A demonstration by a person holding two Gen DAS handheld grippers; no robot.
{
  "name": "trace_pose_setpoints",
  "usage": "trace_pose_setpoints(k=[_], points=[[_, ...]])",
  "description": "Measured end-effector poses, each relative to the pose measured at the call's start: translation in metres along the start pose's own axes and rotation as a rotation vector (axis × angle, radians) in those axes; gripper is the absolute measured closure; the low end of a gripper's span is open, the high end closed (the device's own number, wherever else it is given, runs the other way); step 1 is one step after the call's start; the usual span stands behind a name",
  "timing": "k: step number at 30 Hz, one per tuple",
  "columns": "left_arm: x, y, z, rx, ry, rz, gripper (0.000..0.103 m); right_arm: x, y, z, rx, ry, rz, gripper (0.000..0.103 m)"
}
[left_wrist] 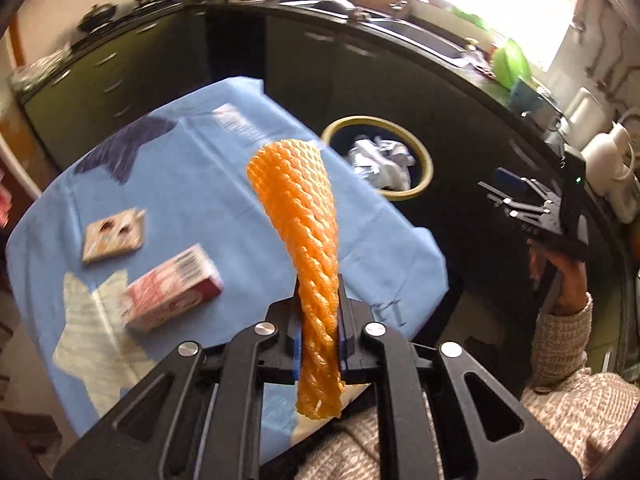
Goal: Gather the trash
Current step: 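Drop the orange foam net into the bin with the left gripper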
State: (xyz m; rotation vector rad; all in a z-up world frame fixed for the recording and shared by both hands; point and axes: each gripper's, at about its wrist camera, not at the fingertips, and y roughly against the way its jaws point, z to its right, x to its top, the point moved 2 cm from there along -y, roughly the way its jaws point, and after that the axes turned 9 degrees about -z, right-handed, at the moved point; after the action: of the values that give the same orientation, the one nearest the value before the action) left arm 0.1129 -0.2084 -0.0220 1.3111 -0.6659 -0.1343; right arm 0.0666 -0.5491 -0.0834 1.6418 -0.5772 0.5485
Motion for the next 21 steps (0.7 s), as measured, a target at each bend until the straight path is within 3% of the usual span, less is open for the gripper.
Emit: trace_pose_setpoints(k=[5, 11, 16, 21], points=[[0.095, -0.055, 0.061, -0.021, -0.149, 0.039, 0.09, -0.023, 0.003, 0.021, -0.023, -0.055, -0.025, 0.017], [0.18, -0.145, 0.096, -0.073, -0.147, -0.039, 0.09, -0.049, 0.012, 0.05, -0.044, -0.143, -0.047, 0.017], [0.207, -0.199, 0.114, -0.053, -0.15, -0.092, 0.089, -0.061, 0.019, 0.072, -0.063, -0.196, -0.056, 0.017], [0.219, -0.224, 0.119, -0.005, -0.141, -0.105, 0.087, -0.064, 0.021, 0.081, -0.068, -0.206, -0.061, 0.017]])
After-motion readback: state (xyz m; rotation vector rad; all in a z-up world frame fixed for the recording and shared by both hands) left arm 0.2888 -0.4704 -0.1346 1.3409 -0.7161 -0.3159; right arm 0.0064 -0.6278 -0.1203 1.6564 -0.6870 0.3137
